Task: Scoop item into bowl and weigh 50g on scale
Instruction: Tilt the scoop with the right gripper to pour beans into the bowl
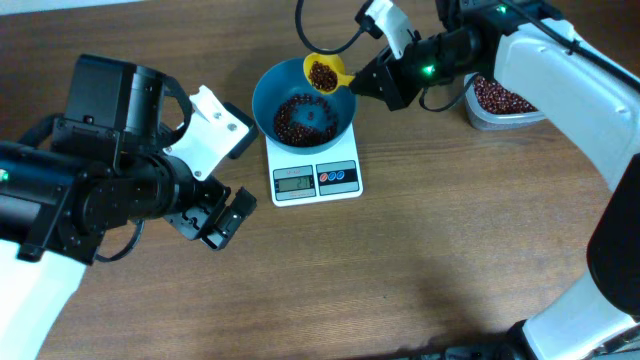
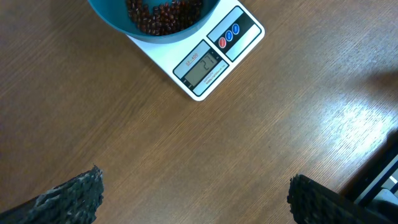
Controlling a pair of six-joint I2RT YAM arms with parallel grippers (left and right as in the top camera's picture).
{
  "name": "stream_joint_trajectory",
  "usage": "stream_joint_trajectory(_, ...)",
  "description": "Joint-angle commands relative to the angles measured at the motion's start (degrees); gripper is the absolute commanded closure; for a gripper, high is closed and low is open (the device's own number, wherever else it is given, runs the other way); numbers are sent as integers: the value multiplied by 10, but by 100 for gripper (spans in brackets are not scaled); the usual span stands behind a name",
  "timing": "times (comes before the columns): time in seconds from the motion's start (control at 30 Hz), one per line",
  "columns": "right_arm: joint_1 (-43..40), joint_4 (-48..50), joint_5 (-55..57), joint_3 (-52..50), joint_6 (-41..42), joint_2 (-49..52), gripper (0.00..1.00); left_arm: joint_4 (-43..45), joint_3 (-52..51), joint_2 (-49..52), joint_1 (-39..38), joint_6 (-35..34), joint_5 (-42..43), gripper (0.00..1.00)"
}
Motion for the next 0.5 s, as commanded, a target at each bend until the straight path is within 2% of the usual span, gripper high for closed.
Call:
stream_joint_trajectory(0.0,21,-1,1,2,-6,-19,96,1,8,-3,2,-7,8,1)
stream_joint_trajectory(0.07,27,-1,18,2,-6,-19,96,1,8,-3,2,-7,8,1)
stream_joint_trajectory(0.2,46,0,122,2,-6,-19,96,1,9,-3,2,-7,8,1)
stream_joint_trajectory(0.47,57,-1,120,2,-6,-43,96,1,8,-3,2,-7,8,1)
